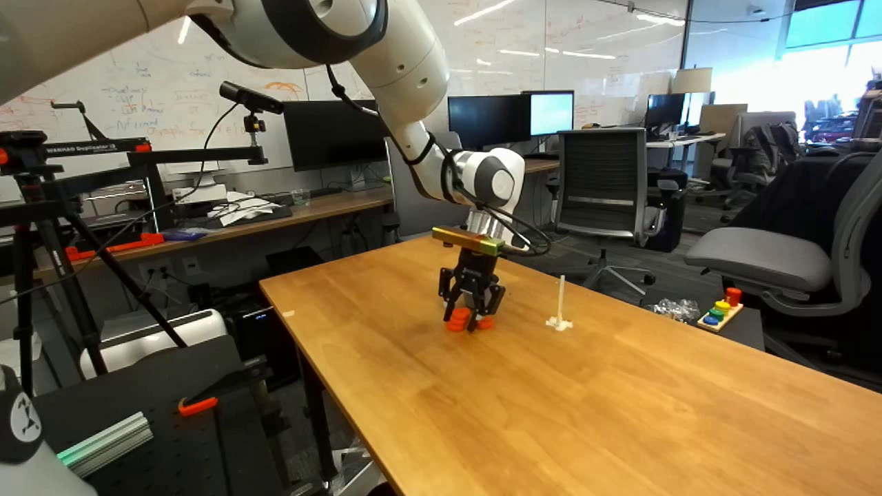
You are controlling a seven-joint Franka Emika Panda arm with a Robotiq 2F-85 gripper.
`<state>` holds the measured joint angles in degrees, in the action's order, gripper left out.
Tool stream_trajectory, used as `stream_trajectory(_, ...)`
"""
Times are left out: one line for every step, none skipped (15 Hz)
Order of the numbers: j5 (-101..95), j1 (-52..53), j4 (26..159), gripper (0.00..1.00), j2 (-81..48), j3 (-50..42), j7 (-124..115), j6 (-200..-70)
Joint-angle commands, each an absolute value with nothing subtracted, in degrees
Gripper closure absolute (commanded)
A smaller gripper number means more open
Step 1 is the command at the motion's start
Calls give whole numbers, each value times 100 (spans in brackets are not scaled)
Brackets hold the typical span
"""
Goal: Put all the blocks and rings in the cup
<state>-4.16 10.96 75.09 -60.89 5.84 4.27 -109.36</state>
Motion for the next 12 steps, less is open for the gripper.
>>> stream_trajectory(-510, 1167, 7274, 73, -6213, 579, 527, -10903)
stream_trajectory(-514, 1165, 7261, 81, -6209, 579, 536, -10894)
stream_trajectory(-509, 1164, 7243, 82, -6210, 583, 548, -10889)
stream_trajectory(-504, 1160, 7246, 82, -6222, 579, 555, -10898)
stream_trajectory(-505, 1158, 7240, 82, -6223, 576, 560, -10891)
stream_trajectory(-501, 1153, 7258, 82, -6207, 570, 550, -10892)
stream_trajectory(-492, 1148, 7274, 82, -6182, 563, 520, -10903)
stream_trajectory(-473, 1127, 7299, 82, -6146, 570, 522, -10905)
stream_trajectory(-461, 1114, 7321, 82, -6108, 563, 498, -10919)
stream_trajectory(-439, 1091, 7358, 82, -6050, 562, 477, -10926)
stream_trajectory(-434, 1077, 7392, 82, -6004, 549, 450, -10958)
stream_trajectory(-395, 1030, 7442, 82, -5929, 552, 441, -10972)
